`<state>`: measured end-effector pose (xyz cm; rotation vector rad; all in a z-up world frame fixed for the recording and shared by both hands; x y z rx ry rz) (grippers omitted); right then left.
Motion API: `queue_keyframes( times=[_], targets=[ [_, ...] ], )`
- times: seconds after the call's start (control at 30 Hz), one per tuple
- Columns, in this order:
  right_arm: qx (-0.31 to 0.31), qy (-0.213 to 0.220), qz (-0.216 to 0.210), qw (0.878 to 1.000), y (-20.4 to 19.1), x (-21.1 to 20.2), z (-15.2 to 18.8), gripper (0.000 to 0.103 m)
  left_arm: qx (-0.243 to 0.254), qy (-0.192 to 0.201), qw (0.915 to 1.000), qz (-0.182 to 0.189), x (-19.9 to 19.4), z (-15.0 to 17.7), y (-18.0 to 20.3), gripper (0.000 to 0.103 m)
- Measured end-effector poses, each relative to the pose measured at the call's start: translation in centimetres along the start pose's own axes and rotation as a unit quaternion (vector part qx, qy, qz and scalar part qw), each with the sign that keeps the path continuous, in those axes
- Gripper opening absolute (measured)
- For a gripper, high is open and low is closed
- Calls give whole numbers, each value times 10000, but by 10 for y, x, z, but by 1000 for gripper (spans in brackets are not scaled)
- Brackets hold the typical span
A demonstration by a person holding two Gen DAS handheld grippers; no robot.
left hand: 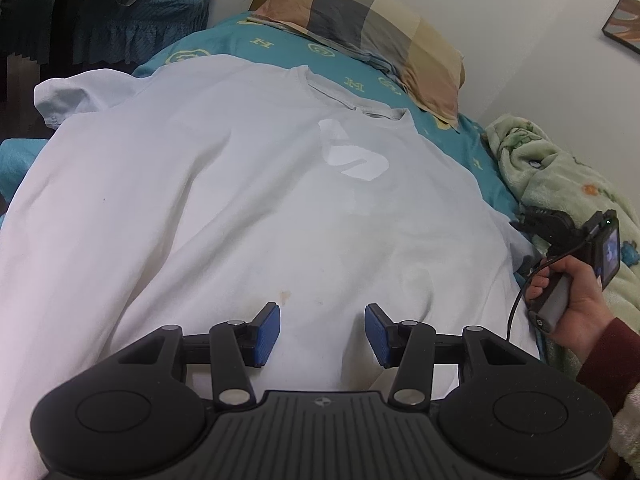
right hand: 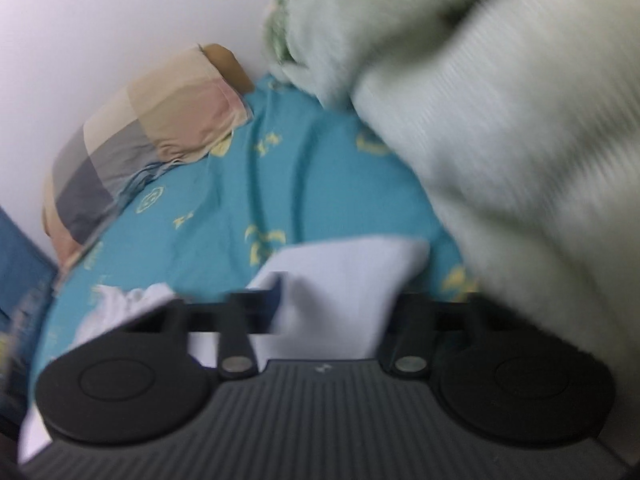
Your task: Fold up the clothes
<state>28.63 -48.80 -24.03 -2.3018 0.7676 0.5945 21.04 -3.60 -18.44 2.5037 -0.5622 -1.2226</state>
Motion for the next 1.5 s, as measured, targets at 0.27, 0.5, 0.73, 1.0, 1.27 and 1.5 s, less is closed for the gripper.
queue_keyframes(
  times=[0.27,0.5,0.73,1.0,1.27,1.5],
  targets=[
    [-717,960,16,9928,-23,-35,-44,7,-213,229,9995,18,-8,-12,-5,50],
    [-2152,1793,-531,9585,-133,-92,-42,7,-354,688,9970,96,-36,-31,-11,50],
    [-3936,1314,-1307,9004,-230,-87,79,8,-515,1092,9927,50,-63,-49,-29,50],
    [-3883,-232,-1431,9100,-225,-45,137,21,-830,1042,9910,98,-56,-53,-53,50],
    [-3507,-725,-2209,9072,-198,-98,120,80,-719,967,9926,115,-47,-52,-53,50],
    [-3165,-1007,-1937,9231,-143,-185,94,80,-289,944,9951,93,-48,-45,-36,50]
  ],
)
Point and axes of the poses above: each gripper's, at about its wrist camera, not at the fingertips, and x roughly the way its jaws point, y to its right, z to its underside, the point moved 3 cm from there along x, roughly the way its jaws point, and after that the axes turned 2 degrees about z, right-handed, at the moved point
